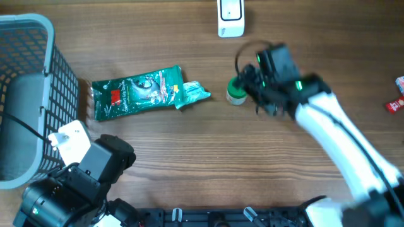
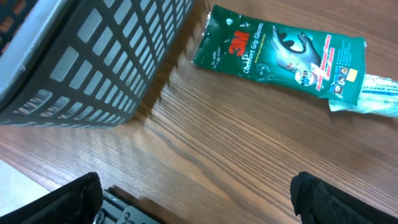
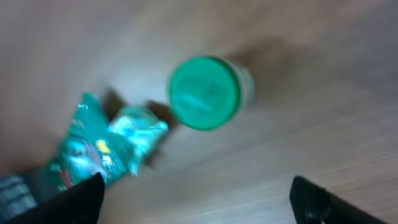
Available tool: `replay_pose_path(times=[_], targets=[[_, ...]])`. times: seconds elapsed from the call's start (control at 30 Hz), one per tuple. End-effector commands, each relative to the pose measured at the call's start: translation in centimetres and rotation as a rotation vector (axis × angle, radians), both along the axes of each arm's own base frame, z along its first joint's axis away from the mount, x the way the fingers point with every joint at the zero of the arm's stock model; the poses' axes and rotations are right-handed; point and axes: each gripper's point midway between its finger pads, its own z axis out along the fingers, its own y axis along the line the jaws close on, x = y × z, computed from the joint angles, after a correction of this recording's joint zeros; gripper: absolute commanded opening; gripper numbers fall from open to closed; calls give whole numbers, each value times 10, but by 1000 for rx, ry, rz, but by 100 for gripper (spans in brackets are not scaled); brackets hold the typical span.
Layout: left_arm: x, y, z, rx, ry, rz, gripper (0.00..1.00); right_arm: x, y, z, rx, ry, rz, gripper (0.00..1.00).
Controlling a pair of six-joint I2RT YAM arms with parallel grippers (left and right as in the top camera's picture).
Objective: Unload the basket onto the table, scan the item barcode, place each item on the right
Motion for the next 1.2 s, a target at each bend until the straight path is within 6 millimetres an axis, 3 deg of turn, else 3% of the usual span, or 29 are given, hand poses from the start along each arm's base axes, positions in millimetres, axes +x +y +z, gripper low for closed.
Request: replay_pose_path(times=[0.0, 0.13, 0.23, 0.33, 0.4, 0.6, 0.7, 0.8, 0.83, 0.87, 0.93, 0.97, 1.07, 1.17], targets=[[0, 4, 2, 2, -16, 30, 100, 34, 16, 4, -13, 81, 86, 99], [0, 4, 2, 2, -16, 30, 100, 48, 22, -37, -66, 223, 96, 99], [0, 4, 2, 2, -16, 30, 100, 48, 22, -85, -105, 332, 95, 99], [0, 4, 2, 2, -16, 30, 100, 49, 22, -112, -119, 374, 95, 98], [0, 4, 2, 2, -16, 30, 100, 48, 22, -120, -125, 390, 95, 93], [0, 4, 2, 2, -16, 30, 100, 41, 16, -119, -160, 408, 167, 69], [0, 4, 2, 2, -16, 30, 100, 33, 13, -117, -214, 376, 484, 66], [0, 4, 2, 2, -16, 30, 100, 17, 1, -116, -291, 368, 886, 73], [0, 4, 2, 2, -16, 30, 100, 17, 0, -116, -305, 363, 925, 74], [0, 4, 2, 2, -16, 30, 100, 19, -4, -114, -335, 353, 976, 81], [0, 4, 2, 2, -16, 30, 100, 22, -9, -109, -371, 349, 972, 97], [0, 4, 2, 2, -16, 30, 100, 23, -9, -99, -376, 338, 978, 100], [0, 4, 2, 2, -16, 30, 100, 28, -7, -69, -380, 280, 960, 100], [0, 4, 2, 2, -16, 30, 100, 29, -6, -38, -357, 250, 766, 100]])
